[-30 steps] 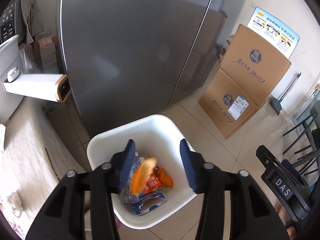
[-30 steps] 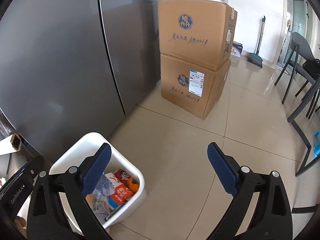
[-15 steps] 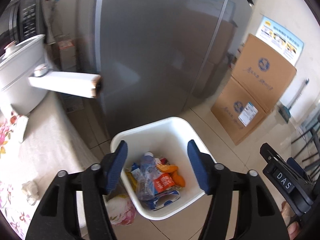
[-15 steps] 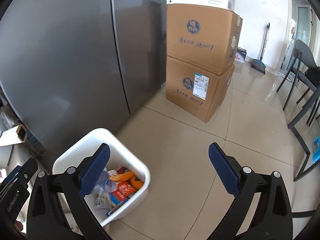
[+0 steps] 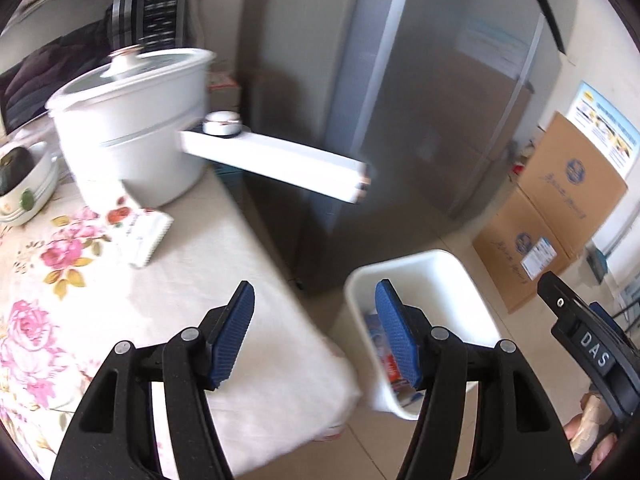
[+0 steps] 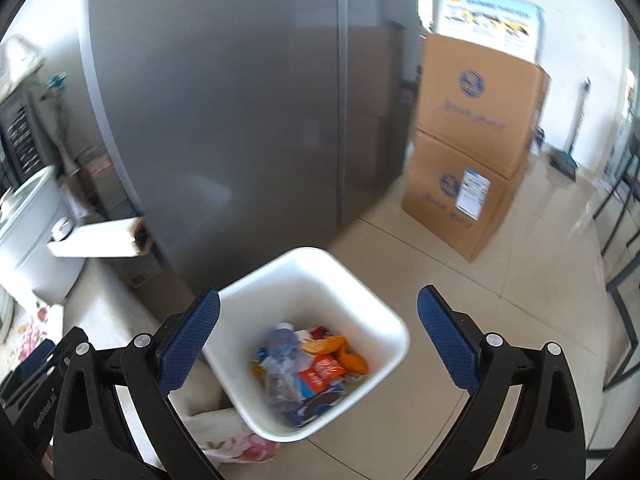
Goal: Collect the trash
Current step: 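Move both tools back over the table toward the snack packet and tissue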
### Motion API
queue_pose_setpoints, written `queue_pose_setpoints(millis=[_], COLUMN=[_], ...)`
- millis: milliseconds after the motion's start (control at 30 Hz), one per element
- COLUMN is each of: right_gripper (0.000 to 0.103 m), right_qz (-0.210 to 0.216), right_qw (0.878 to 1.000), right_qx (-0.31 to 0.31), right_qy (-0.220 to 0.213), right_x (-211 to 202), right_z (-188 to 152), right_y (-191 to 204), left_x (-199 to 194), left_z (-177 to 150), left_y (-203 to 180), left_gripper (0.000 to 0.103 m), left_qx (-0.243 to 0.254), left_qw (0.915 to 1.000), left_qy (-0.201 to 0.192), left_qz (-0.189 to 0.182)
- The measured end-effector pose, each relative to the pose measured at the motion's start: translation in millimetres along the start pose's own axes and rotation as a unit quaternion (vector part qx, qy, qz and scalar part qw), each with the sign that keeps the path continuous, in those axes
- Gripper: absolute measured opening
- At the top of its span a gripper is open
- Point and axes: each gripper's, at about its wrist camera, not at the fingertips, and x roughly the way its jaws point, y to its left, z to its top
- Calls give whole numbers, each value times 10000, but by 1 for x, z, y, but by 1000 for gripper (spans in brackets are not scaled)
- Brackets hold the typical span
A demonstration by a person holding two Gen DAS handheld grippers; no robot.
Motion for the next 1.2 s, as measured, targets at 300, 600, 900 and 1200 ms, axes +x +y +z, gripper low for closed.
queue_pose_setpoints(millis=[300,600,900,1200], right_gripper=[96,96,96,96], right_qz=[254,635,1065,1363], right_qw=[9959,9883,9739,9561], right_qx=[-862,-1386,-2001,-2592], right_qy=[-97,-85,-115,104], right_x=[-13,-18,-19,8], right_z=[-12,-28,-45,-63], right_y=[91,169,255,327], left_x=[-14,-22,-35,-46], left_z=[5,1,-2,-1], left_y=[84,163,250,332], left_gripper=[63,63,63,63], left_qx=[-455,-835,-1231,-1863], left_qw=[9986,9949,9881,9770], left_qy=[-65,-46,0,43], left_qz=[276,572,927,1038])
